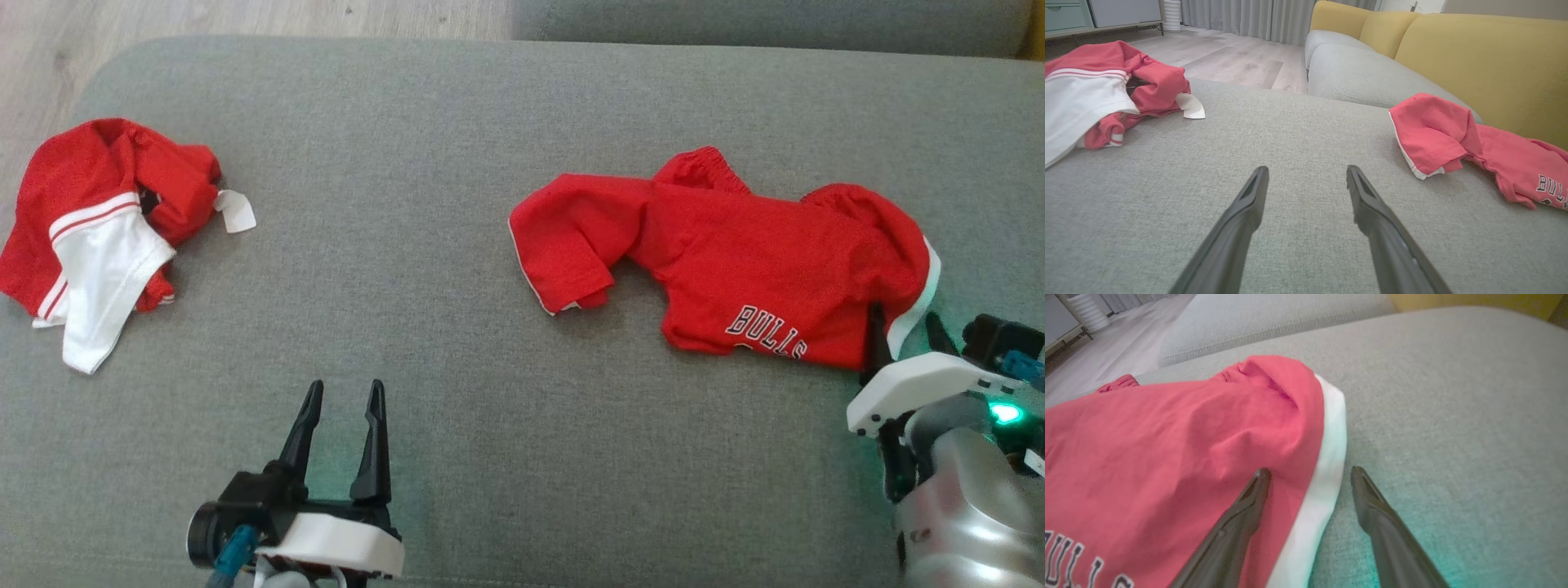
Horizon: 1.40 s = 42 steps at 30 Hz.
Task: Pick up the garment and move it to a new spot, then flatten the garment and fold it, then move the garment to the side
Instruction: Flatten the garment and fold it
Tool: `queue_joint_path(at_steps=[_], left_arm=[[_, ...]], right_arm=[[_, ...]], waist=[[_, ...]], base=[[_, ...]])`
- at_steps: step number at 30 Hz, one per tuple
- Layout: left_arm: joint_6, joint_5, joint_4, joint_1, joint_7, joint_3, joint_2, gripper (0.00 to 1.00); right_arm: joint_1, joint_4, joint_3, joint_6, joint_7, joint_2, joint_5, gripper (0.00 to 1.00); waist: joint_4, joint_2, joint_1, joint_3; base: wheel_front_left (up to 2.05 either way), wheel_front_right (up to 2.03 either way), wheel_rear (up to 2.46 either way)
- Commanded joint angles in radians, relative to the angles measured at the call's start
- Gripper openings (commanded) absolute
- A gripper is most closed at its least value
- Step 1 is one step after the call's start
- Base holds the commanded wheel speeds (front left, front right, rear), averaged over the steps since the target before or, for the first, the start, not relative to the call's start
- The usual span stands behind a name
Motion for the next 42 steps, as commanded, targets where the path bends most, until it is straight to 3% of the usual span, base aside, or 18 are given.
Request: queue_joint_path(at_steps=[1, 2, 3, 5, 6, 14, 22, 31, 35, 39, 42], left_arm=[[0.002, -0.003, -0.025, -0.039, -0.010, 0.022, -0.002, 1.00], [0.003, -0.003, -0.023, -0.039, -0.010, 0.021, -0.002, 1.00], [0.003, -0.003, -0.022, -0.038, -0.010, 0.020, -0.002, 1.00], [0.003, -0.003, -0.020, -0.036, -0.010, 0.019, -0.002, 1.00], [0.004, -0.002, -0.019, -0.035, -0.010, 0.019, -0.002, 1.00], [0.004, 0.005, -0.019, -0.023, -0.010, 0.027, -0.002, 1.00], [0.003, 0.006, -0.018, -0.011, -0.010, 0.027, -0.002, 1.00], [0.003, 0.008, -0.016, 0.006, -0.010, 0.031, -0.002, 1.00], [0.002, 0.007, -0.017, 0.010, -0.010, 0.026, -0.002, 1.00], [0.004, 0.008, -0.019, 0.020, -0.010, 0.025, -0.002, 1.00], [0.005, 0.008, -0.019, 0.026, -0.010, 0.027, -0.002, 1.00]], right_arm=[[-0.033, -0.002, 0.023, 0.008, 0.009, -0.012, 0.021, 1.00], [-0.041, 0.018, 0.026, 0.008, 0.018, -0.012, 0.037, 0.85], [-0.048, 0.037, 0.030, 0.008, 0.030, -0.011, 0.055, 0.62], [-0.059, 0.067, 0.046, 0.008, 0.044, -0.011, 0.090, 0.28], [-0.063, 0.075, 0.058, 0.008, 0.040, -0.013, 0.103, 0.00], [-0.087, 0.072, 0.160, 0.008, -0.039, -0.042, 0.170, 0.00], [-0.137, -0.047, 0.324, 0.008, -0.094, -0.038, 0.197, 0.00], [-0.131, -0.119, 0.765, 0.008, -0.031, -0.002, 0.230, 0.00], [-0.095, -0.156, 0.986, 0.008, 0.004, -0.001, 0.334, 0.00], [-0.071, -0.173, 1.127, 0.008, 0.029, 0.000, 0.403, 0.00], [-0.060, -0.176, 1.176, 0.008, 0.036, 0.000, 0.430, 0.00]], waist=[[-0.002, 0.0000, -0.0001, -0.004], [-0.003, 0.0000, -0.0001, -0.007], [-0.005, 0.0000, -0.0001, -0.011], [-0.009, 0.0000, -0.0001, -0.019], [-0.011, 0.0000, -0.0001, -0.022], [-0.039, 0.0000, -0.0001, -0.050], [-0.049, 0.0000, -0.0001, -0.086], [-0.003, 0.0000, -0.0001, -0.124], [0.033, 0.0000, -0.0001, -0.129], [0.063, 0.0000, -0.0001, -0.131], [0.073, 0.0000, -0.0001, -0.134]], base=[[0.00, 0.00, 0.00], [0.00, 0.00, 0.00], [0.00, 0.00, 0.00], [0.00, 0.00, 0.00], [0.00, 0.00, 0.00], [0.00, 0.00, 0.00], [0.00, 0.00, 0.00], [0.00, 0.00, 0.00], [0.00, 0.00, 0.00], [0.00, 0.00, 0.00], [0.00, 0.00, 0.00]])
